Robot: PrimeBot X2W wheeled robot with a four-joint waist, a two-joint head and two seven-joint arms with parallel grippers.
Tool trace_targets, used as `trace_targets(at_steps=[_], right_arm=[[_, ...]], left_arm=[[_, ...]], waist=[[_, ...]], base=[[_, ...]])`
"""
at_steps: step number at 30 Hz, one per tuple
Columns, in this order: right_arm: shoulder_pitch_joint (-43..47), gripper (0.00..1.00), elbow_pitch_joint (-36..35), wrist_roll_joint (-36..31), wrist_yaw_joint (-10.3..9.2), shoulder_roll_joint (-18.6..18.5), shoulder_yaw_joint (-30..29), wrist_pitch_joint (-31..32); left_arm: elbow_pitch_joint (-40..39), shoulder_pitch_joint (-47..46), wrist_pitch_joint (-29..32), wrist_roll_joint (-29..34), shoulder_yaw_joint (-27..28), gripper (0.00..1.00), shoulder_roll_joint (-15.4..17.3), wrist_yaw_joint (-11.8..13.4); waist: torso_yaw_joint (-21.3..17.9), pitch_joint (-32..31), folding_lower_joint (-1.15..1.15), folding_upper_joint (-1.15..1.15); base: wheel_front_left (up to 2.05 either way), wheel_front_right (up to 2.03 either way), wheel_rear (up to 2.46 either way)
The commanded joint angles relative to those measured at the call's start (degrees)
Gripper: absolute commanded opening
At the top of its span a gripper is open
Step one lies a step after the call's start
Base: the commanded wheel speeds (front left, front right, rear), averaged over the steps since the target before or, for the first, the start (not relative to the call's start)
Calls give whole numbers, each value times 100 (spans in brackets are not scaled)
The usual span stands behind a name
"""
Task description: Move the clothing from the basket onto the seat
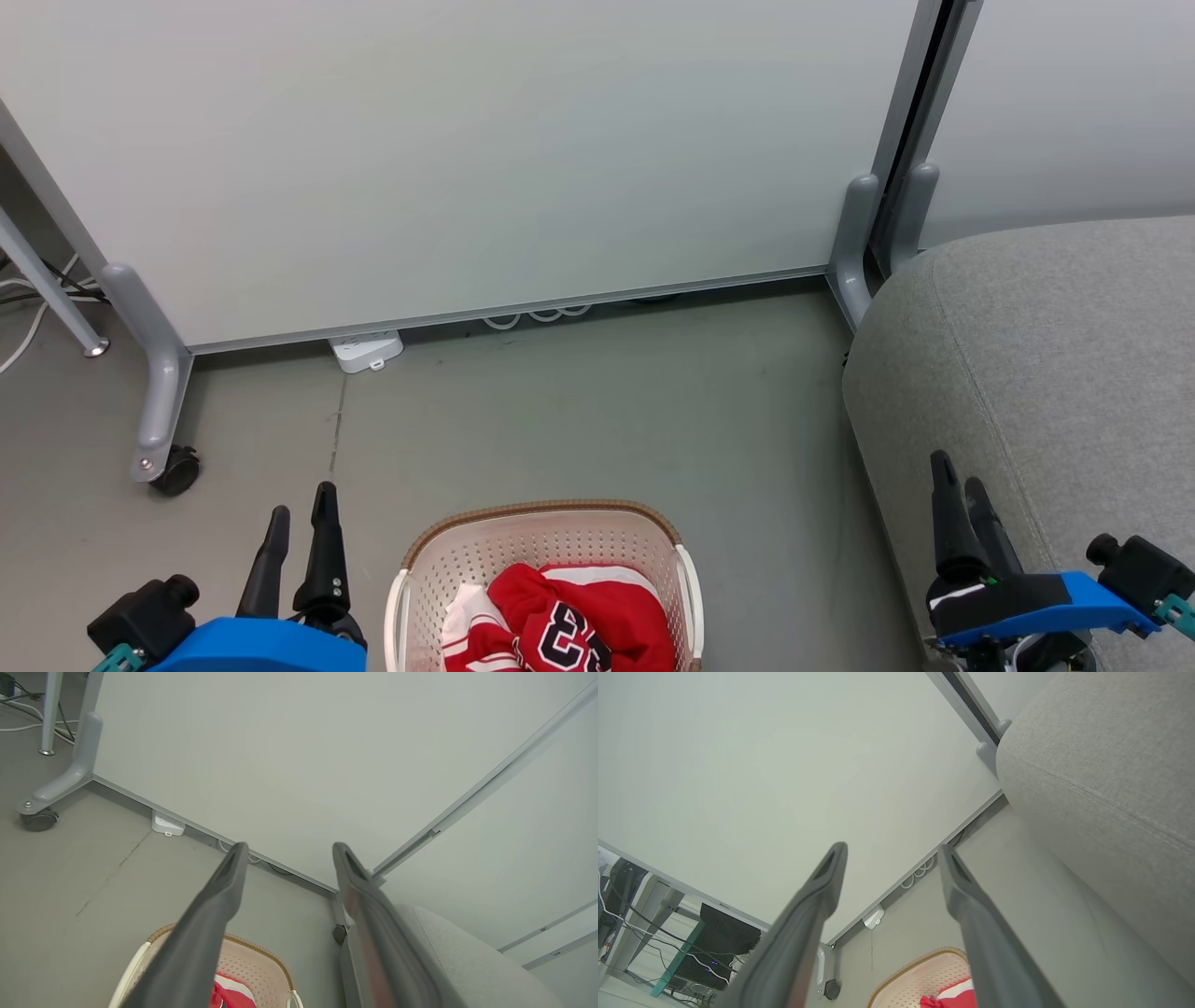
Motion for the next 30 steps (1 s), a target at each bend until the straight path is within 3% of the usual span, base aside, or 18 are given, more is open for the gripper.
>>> trace_targets(at_steps=[1, 30], right_arm=[[-166, 100, -71, -207, 0, -27, 33, -61], [-150, 100, -167, -2042, 0, -37, 174, -387]], left_arm=[[-76, -48, -68, 211, -37, 100, 44, 30], [162, -79, -506, 1848, -229, 100, 51, 138]], waist=[[-2, 1, 0, 0], [0, 6, 0, 0]], base=[[0, 0, 0], [0, 0, 0]])
